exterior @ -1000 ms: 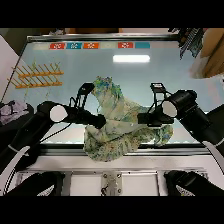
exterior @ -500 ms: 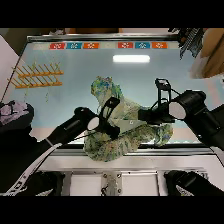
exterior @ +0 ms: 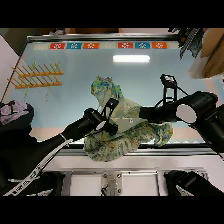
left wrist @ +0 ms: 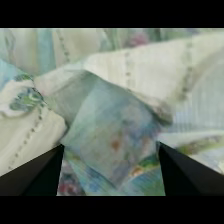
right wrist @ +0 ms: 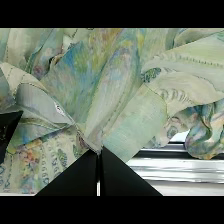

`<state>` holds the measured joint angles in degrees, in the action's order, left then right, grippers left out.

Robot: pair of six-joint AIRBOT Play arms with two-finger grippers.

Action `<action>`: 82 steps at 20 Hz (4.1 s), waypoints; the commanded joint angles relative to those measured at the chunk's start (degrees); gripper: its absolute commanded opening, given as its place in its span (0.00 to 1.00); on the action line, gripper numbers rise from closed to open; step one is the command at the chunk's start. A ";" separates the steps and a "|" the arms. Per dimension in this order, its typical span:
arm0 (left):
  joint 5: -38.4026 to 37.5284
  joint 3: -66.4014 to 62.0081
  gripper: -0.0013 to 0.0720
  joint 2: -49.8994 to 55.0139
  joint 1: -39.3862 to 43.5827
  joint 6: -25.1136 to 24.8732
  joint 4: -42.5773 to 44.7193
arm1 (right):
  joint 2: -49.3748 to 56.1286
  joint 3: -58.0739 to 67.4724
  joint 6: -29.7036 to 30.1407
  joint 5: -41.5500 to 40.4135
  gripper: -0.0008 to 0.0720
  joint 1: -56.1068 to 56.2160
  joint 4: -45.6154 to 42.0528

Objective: Fold the clothes and pants, and hang the long-sleeved shirts on hangers.

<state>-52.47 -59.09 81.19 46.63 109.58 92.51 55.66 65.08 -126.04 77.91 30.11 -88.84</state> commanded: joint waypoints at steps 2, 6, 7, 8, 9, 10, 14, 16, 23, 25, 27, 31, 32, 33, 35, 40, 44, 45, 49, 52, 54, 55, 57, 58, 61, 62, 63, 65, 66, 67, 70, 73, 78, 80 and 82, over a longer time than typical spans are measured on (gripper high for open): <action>4.26 -0.04 0.85 0.81 -0.90 1.49 0.76 | -0.15 0.04 0.02 -0.11 0.03 -0.02 0.00; 4.26 -0.04 0.48 2.56 -1.29 2.51 0.90 | -0.15 0.04 0.28 0.13 0.03 -0.02 0.02; 4.35 -0.24 0.08 2.19 -1.84 2.49 0.87 | -0.17 0.07 0.90 0.17 0.03 -0.02 0.02; 3.54 -1.18 0.03 1.40 -2.75 2.47 0.94 | -0.17 0.09 1.84 0.35 0.03 -0.02 0.00; 1.25 -3.13 0.03 -0.04 -4.02 2.43 0.94 | -0.17 0.33 2.95 1.16 0.03 -0.04 -0.02; -1.64 -5.20 0.03 -1.95 -5.25 1.86 0.92 | -0.17 0.79 4.02 2.60 0.03 -0.04 0.00; -12.00 -9.05 0.03 -14.69 -6.54 0.35 0.09 | -0.31 1.70 6.03 9.42 0.03 0.04 0.09; -15.28 -4.94 0.03 -21.66 -4.61 1.16 -2.49 | -0.28 1.46 5.90 13.94 0.03 0.39 0.90; -13.07 9.31 0.03 -33.14 3.98 8.66 -7.06 | -0.13 1.20 -3.54 11.10 0.03 7.19 -0.50; -12.28 10.73 0.03 -32.20 3.78 8.96 -6.34 | 0.59 1.20 -6.69 9.31 0.03 7.15 -3.13; -10.99 10.64 0.03 -29.64 1.36 8.94 -6.60 | 1.77 1.22 -7.52 9.11 0.03 7.15 -3.98; -9.09 10.67 0.03 -25.14 -2.54 8.68 -8.76 | 3.63 1.22 -7.74 9.14 0.03 7.17 -3.91; -8.96 10.67 0.03 -24.57 -2.38 8.44 -9.07 | 3.82 1.22 -7.74 9.14 0.03 7.17 -3.91; -8.94 10.67 0.03 -24.33 -2.32 7.98 -9.09 | 3.91 1.22 -7.72 9.14 0.03 7.17 -3.89; -8.50 10.67 0.47 -24.90 -2.40 5.84 -9.33 | 3.89 1.22 -7.69 9.38 0.03 7.17 -3.89; -5.29 10.32 1.00 -30.49 -11.65 1.97 -9.53 | 3.93 1.22 -7.69 9.55 0.03 7.19 -3.48; -7.67 3.54 1.00 -27.80 -29.07 -9.25 -9.49 | 3.93 1.22 -7.69 9.55 0.03 7.19 -3.48; -8.04 1.01 1.00 -25.57 -33.29 -10.75 -9.49 | 3.93 1.22 -7.69 9.55 0.03 7.19 -3.48; -6.49 -8.09 1.00 -14.53 -44.85 -13.44 -2.78 | 3.96 1.22 -7.72 9.53 0.03 7.19 -3.48; -4.13 -14.05 1.00 -4.92 -47.76 -13.79 7.21 | 4.02 1.22 -7.72 9.53 0.03 7.19 -3.48; -1.64 -18.32 1.00 1.73 -47.93 -13.81 13.70 | 4.04 1.20 -7.72 9.55 0.03 7.17 -3.48; -0.31 -20.81 1.00 5.31 -47.93 -13.81 16.31 | 4.04 1.20 -7.72 9.53 0.03 7.17 -3.48; 1.60 -25.07 1.00 12.11 -47.93 -13.81 19.06 | 4.04 1.20 -7.69 9.55 0.03 7.17 -3.48; 1.70 -26.99 1.00 15.37 -47.93 -13.81 19.34 | 4.04 1.20 -7.72 9.53 0.03 7.19 -3.48; 0.07 -33.16 1.00 24.46 -47.91 -13.81 25.38 | 4.04 1.20 -7.72 9.53 0.03 7.19 -3.48; -0.63 -35.26 1.00 26.88 -47.91 -13.81 26.64 | 4.04 1.20 -7.72 9.53 0.03 7.19 -3.48; -1.53 -37.33 1.00 28.96 -47.93 -13.79 27.65 | 4.04 1.20 -7.72 9.53 0.03 7.17 -3.48; -3.37 -41.53 1.00 32.89 -48.30 -13.88 29.59 | 4.04 1.20 -7.72 9.53 0.03 7.19 -3.50; -4.44 -43.82 1.00 34.77 -48.37 -14.38 29.49 | 4.04 1.20 -7.72 9.53 0.03 7.19 -3.48; -4.96 -45.33 1.00 36.11 -48.41 -14.67 29.51 | 4.04 1.20 -7.72 9.53 0.03 7.19 -3.48; -4.94 -47.74 1.00 38.51 -48.78 -14.84 29.51 | 4.04 1.20 -7.69 9.53 0.03 7.19 -3.48; -5.92 -48.06 1.00 39.54 -49.37 -14.86 29.44 | 4.04 1.20 -7.72 9.53 0.03 7.19 -3.48; -6.32 -47.63 1.00 39.65 -50.45 -14.78 28.92 | 4.07 1.20 -7.72 9.53 0.03 7.19 -3.48; -6.01 -46.45 1.00 39.63 -50.56 -14.78 28.94 | 4.07 1.20 -7.72 9.53 0.03 7.19 -3.48; -5.62 -45.55 0.75 39.63 -50.56 -14.62 28.89 | 4.07 1.20 -7.72 9.53 0.03 7.19 -3.48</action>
<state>-57.89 -105.71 120.64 -3.70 94.87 121.93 59.68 66.30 -133.75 87.44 37.26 -92.31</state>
